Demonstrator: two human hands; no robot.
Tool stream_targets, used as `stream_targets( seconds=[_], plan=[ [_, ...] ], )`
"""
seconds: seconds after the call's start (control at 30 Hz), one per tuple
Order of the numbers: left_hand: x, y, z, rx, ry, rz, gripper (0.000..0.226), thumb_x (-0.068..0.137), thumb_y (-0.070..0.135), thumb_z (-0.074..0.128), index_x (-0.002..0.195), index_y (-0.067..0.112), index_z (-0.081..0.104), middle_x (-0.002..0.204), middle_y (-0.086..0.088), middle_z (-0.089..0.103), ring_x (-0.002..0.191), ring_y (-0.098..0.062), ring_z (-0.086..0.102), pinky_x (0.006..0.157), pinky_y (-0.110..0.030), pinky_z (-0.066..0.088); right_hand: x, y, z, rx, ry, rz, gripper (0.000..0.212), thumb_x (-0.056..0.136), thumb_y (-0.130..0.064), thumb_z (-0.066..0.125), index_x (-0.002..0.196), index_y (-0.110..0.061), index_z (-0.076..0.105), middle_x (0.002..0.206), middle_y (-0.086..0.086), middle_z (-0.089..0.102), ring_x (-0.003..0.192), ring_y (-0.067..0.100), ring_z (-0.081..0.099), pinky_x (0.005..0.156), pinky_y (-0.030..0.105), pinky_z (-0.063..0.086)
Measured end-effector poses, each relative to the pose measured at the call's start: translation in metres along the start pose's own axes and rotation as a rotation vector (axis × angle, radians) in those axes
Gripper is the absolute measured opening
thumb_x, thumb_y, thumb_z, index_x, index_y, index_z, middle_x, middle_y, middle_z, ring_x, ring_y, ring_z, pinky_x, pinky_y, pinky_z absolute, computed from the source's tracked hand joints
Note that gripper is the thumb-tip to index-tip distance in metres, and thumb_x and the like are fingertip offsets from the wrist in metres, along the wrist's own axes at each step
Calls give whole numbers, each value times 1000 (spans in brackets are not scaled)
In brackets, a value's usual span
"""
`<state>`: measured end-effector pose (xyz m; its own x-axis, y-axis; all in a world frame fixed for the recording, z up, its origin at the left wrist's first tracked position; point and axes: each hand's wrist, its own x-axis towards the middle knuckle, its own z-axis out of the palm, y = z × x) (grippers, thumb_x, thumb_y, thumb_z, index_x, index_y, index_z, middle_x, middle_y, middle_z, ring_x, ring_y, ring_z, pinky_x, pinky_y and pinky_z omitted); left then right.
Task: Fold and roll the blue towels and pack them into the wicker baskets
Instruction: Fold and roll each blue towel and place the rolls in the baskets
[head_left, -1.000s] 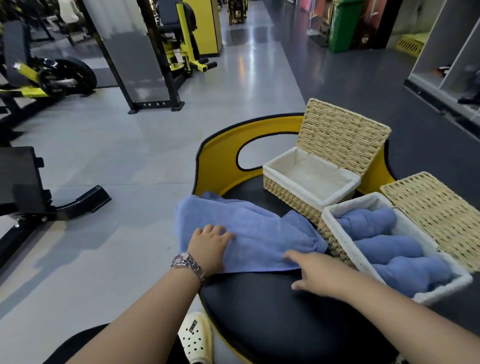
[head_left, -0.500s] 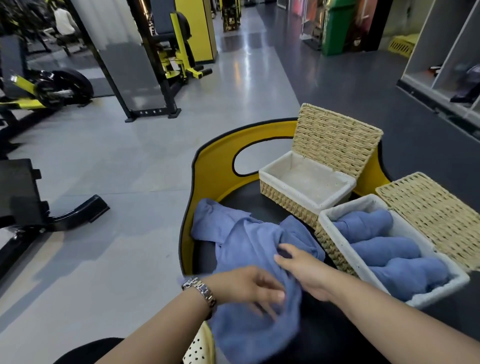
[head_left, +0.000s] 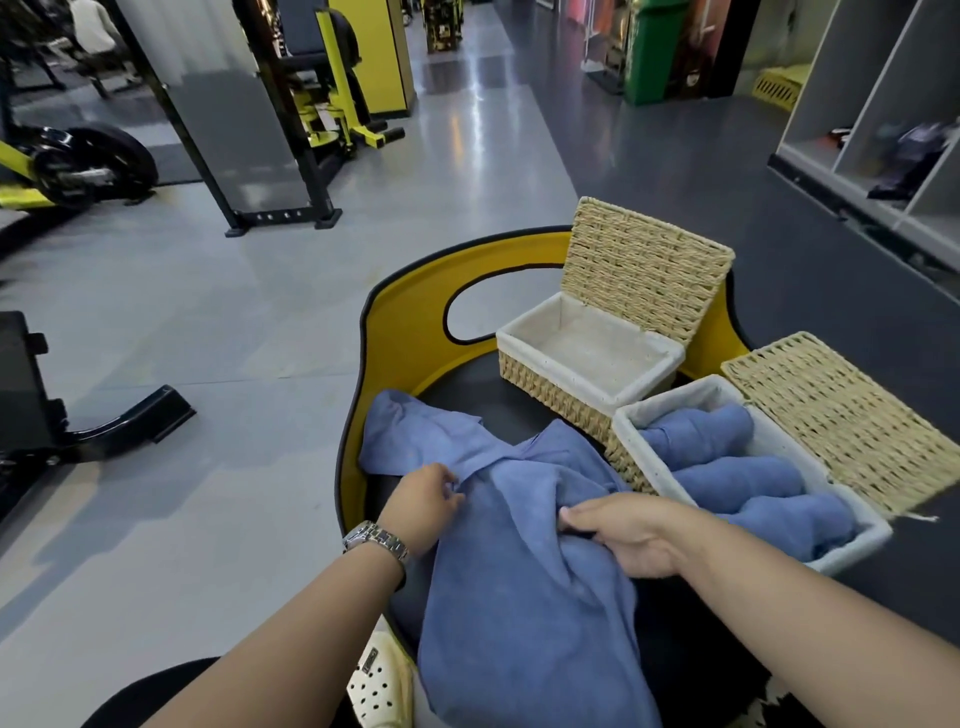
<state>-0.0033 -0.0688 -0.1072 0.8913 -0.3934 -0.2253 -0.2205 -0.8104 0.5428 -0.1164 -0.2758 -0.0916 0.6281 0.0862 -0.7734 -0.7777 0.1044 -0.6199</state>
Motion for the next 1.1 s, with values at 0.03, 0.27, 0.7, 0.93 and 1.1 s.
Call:
stream_targets(
  seconds=[0.03, 0.27, 0.7, 0.93, 1.1],
  plan=[
    [0, 2, -2, 5, 12, -11, 18, 89, 19, 57, 71, 17, 52, 61, 2, 51, 59, -14, 47, 53, -24, 35, -2, -2, -2, 81, 51, -31, 26, 99, -14, 44, 106, -2, 66, 115, 18, 67, 109, 28, 62, 93, 36, 50],
    [-1, 12, -40, -754, 148, -156, 22, 94, 20, 44, 77, 17, 57, 80, -6, 60, 80, -24, 58, 75, -41, 51, -37, -25, -26, 424, 162, -378, 15, 94, 3, 49, 92, -10, 54, 80, 8, 62, 66, 14, 62, 56, 25, 55],
    [-13, 35, -84, -1176, 303, -213, 27, 92, 29, 45, 83, 18, 68, 65, -1, 64, 60, -16, 59, 48, -22, 42, -72, -35, -54, -12, -17, -176, 45, 87, 7, 57, 128, -9, 50, 101, 7, 64, 86, 15, 61, 66, 22, 48],
    [-9, 25, -87, -1057, 375, -208, 13, 88, 26, 62, 99, 21, 56, 74, 0, 46, 55, -13, 40, 44, -20, 34, -70, -51, -62, 214, 232, -584, 29, 91, 7, 50, 112, -9, 63, 102, 9, 68, 92, 18, 66, 69, 22, 55],
    [-9, 30, -105, -1010, 307, 98, 34, 93, 14, 58, 118, 38, 60, 91, 9, 69, 81, -8, 64, 73, -26, 50, -89, -72, -65, 265, 301, -849, 33, 87, 11, 52, 111, -8, 64, 98, 2, 70, 78, 8, 68, 64, 19, 56]
  ],
)
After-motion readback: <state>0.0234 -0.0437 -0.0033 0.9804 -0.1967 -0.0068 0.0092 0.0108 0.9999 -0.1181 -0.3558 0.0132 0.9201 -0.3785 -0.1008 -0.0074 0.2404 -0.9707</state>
